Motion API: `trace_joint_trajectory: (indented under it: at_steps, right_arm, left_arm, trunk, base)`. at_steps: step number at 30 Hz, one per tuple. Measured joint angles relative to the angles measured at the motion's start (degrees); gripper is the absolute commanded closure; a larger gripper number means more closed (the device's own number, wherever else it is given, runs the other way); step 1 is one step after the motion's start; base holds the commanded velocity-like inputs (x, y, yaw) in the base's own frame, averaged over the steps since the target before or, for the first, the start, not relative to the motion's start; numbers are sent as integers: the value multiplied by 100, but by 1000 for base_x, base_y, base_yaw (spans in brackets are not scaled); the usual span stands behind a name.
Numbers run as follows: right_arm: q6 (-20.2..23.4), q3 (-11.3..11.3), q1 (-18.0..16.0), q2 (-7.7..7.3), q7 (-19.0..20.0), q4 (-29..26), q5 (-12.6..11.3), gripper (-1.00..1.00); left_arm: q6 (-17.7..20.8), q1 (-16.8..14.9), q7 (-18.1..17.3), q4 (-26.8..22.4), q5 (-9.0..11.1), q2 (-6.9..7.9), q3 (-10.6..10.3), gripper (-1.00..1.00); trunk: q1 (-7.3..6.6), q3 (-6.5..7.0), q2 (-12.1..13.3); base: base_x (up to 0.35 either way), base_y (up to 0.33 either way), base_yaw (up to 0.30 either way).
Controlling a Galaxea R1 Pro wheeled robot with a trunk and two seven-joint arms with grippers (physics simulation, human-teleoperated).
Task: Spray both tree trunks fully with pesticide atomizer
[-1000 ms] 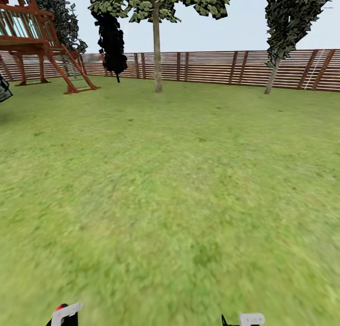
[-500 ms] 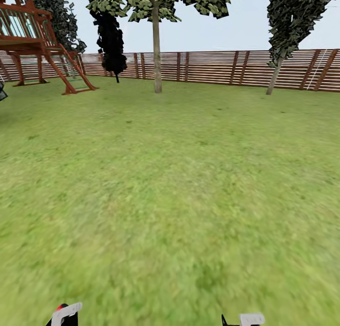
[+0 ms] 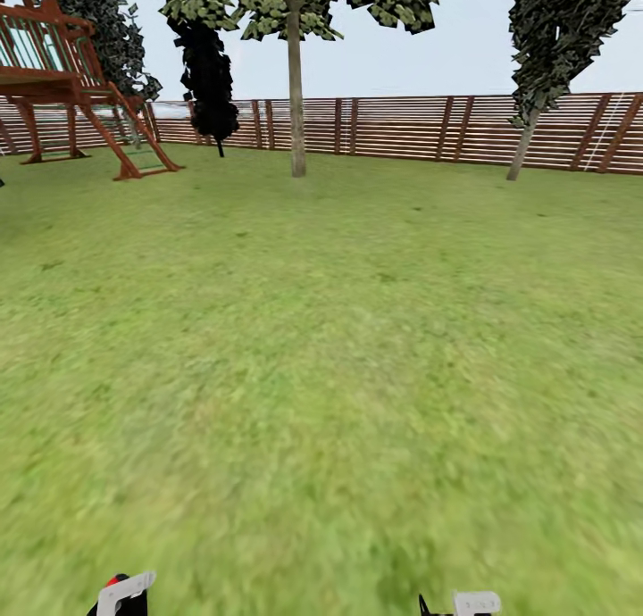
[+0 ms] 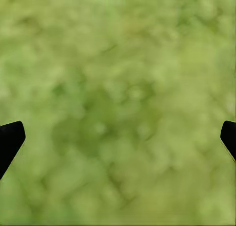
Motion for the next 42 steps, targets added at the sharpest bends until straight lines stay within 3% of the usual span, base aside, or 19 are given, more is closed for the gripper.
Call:
trace_joint_trajectory:
  at_steps: [42]
  right_arm:
    - [0, 0, 0, 0, 0, 0, 0, -100]
  left_arm:
    - [-3, 0, 0, 0, 0, 0, 0, 100]
  trunk:
    - [0, 0, 0]
  base:
    - [338, 0, 0]
